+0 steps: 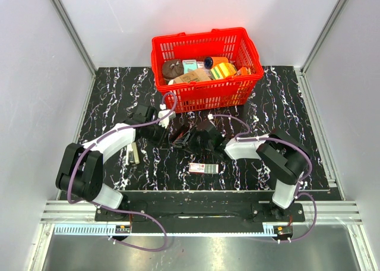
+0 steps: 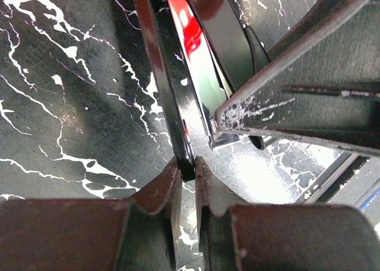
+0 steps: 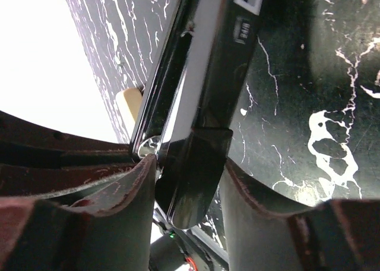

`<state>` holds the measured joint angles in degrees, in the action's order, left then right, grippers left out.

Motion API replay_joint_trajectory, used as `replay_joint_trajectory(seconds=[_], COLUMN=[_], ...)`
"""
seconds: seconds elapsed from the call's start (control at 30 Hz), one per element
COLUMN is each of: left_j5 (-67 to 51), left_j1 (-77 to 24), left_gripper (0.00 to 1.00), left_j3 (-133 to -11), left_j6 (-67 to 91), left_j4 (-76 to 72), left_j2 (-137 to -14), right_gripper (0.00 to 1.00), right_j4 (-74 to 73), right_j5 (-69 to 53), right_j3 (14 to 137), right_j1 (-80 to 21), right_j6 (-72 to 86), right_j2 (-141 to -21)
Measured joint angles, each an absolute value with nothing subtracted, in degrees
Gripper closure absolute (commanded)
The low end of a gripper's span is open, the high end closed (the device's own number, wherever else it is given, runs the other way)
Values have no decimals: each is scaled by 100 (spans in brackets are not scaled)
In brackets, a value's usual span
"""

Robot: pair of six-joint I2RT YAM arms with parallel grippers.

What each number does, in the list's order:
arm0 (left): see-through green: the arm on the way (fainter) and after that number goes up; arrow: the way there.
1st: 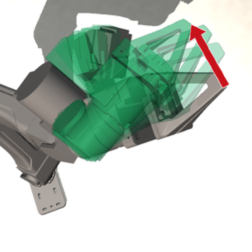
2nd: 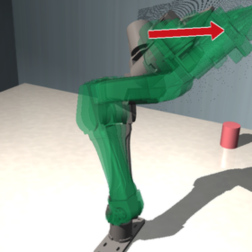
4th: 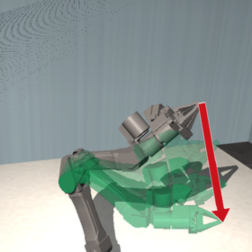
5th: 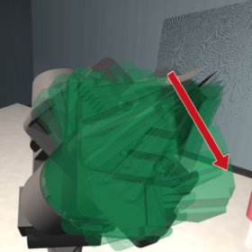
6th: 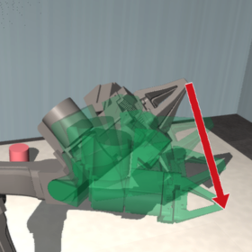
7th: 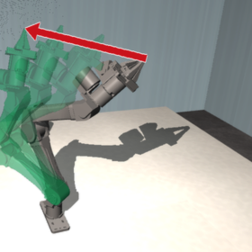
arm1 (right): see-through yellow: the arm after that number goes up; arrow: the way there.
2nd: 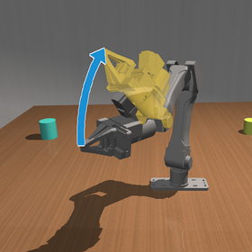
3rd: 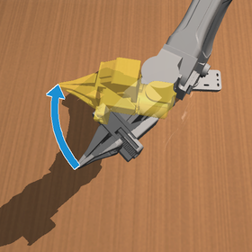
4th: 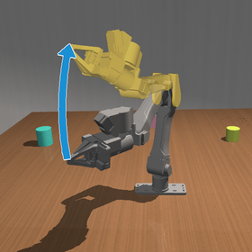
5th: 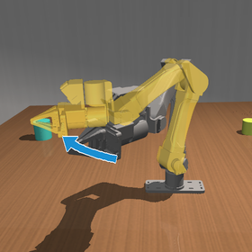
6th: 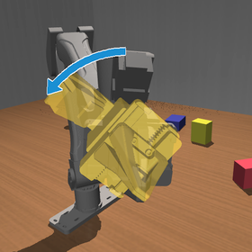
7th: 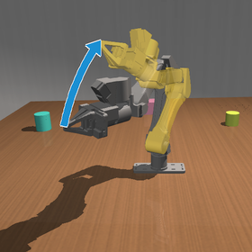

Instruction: Unload the staples from the stapler

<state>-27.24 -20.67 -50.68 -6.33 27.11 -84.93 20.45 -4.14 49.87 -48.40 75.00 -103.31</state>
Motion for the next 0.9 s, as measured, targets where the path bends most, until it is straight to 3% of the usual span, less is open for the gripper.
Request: replay_joint_trajectory(seconds=[0.33,0.9], left_j5=[-2735,-2161], left_j1=[-2064,-1968], left_gripper=[100,100], left_j3=[-5024,-4595], left_j6=[-725,-1721], left_j4=[2729,2215], left_j2=[-8488,-8359], right_gripper=[100,100], right_j4=[2104,1608], right_j5=[-405,-602], right_j3=[4976,4508], right_j1=[-4821,-4818], right_j6=[7765,6672], right_j2=[-10388,-9664])
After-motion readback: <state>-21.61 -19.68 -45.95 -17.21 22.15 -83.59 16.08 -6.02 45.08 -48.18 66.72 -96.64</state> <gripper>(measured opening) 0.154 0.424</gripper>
